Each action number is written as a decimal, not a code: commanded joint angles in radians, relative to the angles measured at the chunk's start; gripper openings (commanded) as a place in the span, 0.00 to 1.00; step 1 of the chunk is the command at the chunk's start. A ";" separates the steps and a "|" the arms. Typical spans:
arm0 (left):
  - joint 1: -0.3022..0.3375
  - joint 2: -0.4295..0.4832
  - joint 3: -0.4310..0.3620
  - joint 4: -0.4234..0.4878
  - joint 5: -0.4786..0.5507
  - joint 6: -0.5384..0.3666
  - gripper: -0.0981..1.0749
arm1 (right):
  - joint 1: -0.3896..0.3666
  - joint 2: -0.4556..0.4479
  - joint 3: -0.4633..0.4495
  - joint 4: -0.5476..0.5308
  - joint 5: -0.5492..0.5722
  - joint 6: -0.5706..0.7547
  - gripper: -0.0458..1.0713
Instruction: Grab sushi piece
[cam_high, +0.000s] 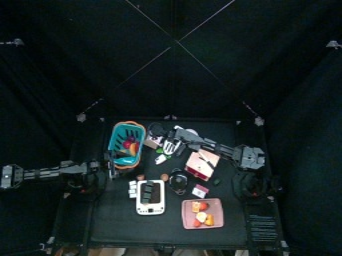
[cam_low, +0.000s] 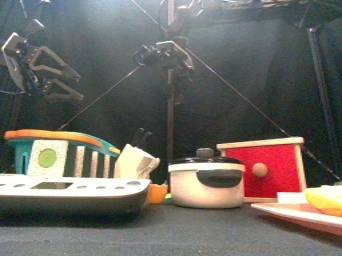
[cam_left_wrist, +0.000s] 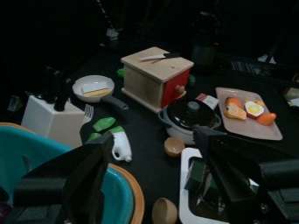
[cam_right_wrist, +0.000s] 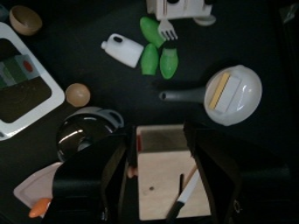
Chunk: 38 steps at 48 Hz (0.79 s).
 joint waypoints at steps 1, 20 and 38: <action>0.002 0.002 -0.020 0.002 -0.005 0.000 0.96 | 0.040 -0.147 0.147 0.003 -0.166 0.044 0.79; -0.029 0.018 -0.008 0.141 0.034 0.000 0.96 | 0.213 -0.298 0.565 -0.011 -0.778 0.143 0.79; -0.212 0.155 -0.021 0.210 0.029 -0.002 0.96 | 0.229 -0.314 0.841 -0.143 -1.262 0.144 0.79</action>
